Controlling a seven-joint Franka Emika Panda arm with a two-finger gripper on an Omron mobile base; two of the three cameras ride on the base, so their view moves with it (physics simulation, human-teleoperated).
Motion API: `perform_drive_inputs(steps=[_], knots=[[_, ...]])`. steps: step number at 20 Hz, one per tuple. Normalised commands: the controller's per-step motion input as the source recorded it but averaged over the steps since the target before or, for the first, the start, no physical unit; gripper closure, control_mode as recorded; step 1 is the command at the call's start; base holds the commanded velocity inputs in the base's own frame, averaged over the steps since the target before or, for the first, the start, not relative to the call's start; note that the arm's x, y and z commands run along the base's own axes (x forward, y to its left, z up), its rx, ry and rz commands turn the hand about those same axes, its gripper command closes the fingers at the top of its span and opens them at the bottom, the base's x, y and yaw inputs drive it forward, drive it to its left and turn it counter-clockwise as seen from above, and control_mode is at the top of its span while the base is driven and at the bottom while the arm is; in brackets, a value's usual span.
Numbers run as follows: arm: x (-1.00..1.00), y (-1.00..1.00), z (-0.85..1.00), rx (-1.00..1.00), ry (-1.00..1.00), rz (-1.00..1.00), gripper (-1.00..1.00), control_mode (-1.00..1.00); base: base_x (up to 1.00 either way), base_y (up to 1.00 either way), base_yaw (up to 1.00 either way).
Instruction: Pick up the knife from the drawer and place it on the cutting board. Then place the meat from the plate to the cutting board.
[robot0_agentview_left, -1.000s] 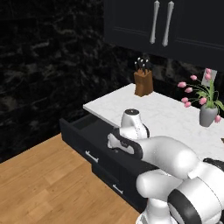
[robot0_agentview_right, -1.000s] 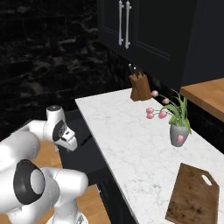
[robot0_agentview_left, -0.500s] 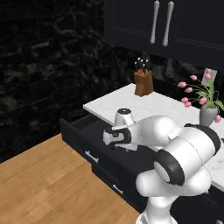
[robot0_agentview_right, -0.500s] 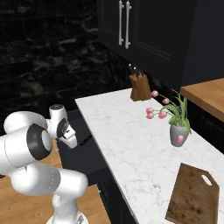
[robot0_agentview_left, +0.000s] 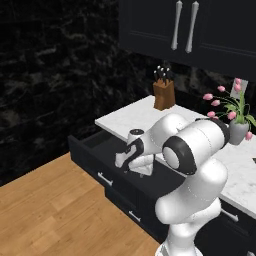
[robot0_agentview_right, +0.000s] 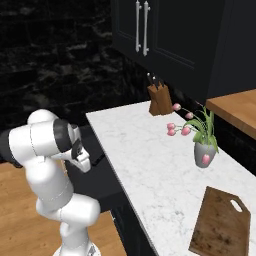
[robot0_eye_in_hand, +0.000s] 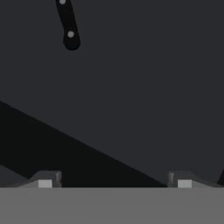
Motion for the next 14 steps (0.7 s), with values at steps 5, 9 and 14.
perform_drive_inputs(steps=[5, 9, 14], knots=[[-0.33, 0.59, -0.23, 0.05, 0.07, -0.02, -1.00, -1.00, 0.00, 0.00, 0.00], [-0.80, 0.81, -0.12, 0.07, 0.04, 0.00, -1.00, -1.00, 0.00, 0.00, 0.00], [-1.00, 0.84, -0.05, 0.09, 0.00, 0.00, -1.00, -1.00, 0.00, 0.00, 0.00]])
